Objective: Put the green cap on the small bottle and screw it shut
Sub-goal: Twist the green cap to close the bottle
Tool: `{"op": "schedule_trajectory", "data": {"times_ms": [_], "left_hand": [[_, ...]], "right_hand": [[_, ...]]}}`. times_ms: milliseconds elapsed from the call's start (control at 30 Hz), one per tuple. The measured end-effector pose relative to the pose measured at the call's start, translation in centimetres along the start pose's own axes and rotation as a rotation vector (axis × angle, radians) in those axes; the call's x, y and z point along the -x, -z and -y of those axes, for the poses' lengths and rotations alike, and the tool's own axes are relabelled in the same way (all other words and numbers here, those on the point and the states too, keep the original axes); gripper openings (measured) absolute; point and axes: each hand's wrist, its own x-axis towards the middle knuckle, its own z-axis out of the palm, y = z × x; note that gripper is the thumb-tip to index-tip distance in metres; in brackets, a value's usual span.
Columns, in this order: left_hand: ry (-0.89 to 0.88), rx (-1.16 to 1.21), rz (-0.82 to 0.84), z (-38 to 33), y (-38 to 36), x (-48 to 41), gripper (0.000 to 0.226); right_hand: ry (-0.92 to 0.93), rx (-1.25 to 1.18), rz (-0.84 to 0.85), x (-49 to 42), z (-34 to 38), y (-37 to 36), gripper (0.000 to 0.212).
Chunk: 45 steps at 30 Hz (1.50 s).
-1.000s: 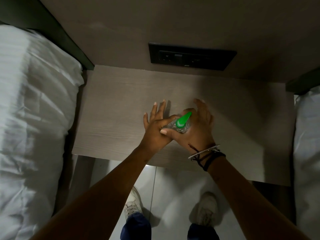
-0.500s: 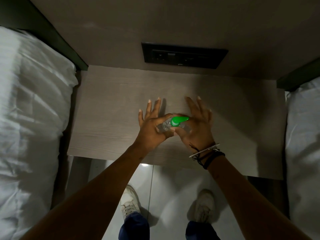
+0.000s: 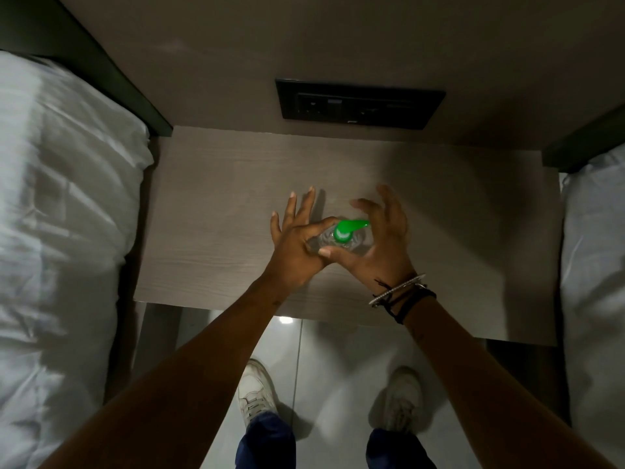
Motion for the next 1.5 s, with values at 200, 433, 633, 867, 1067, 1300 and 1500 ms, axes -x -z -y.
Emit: {"op": "schedule_trajectory", "data": {"times_ms": [200, 433, 633, 867, 1067, 1300, 1500], "left_hand": [[0.002, 0.037, 0.03, 0.0, 0.2, -0.1, 0.053], [-0.003, 0.03, 0.012, 0.1, 0.1, -0.2, 0.056], [-0.007, 0.047, -0.011, 0.7, -0.4, -0.2, 0.054], [-0.001, -0.04, -0.029, 0.9, -0.7, 0.0, 0.051], [-0.004, 0.109, -0.008, 0.5, -0.4, 0.2, 0.055], [0.03, 0.004, -0.007, 0.6, -0.5, -0.2, 0.04], [0.019, 0.035, 0.025, 0.4, -0.2, -0.2, 0.04]], "right_hand": [[0.066, -0.002, -0.069, -0.2, 0.0, 0.2, 0.042], [0.105, -0.026, 0.033, -0.5, 0.1, 0.2, 0.035], [0.038, -0.006, -0.141, -0.6, 0.8, -0.6, 0.036], [-0.028, 0.055, -0.136, -0.2, 0.9, -0.5, 0.06], [0.101, -0.028, 0.065, 0.2, -0.2, 0.4, 0.044], [0.079, 0.041, -0.048, -0.5, 0.9, -0.7, 0.033], [0.033, 0.029, -0.022, -0.4, 0.2, -0.2, 0.037]]}}
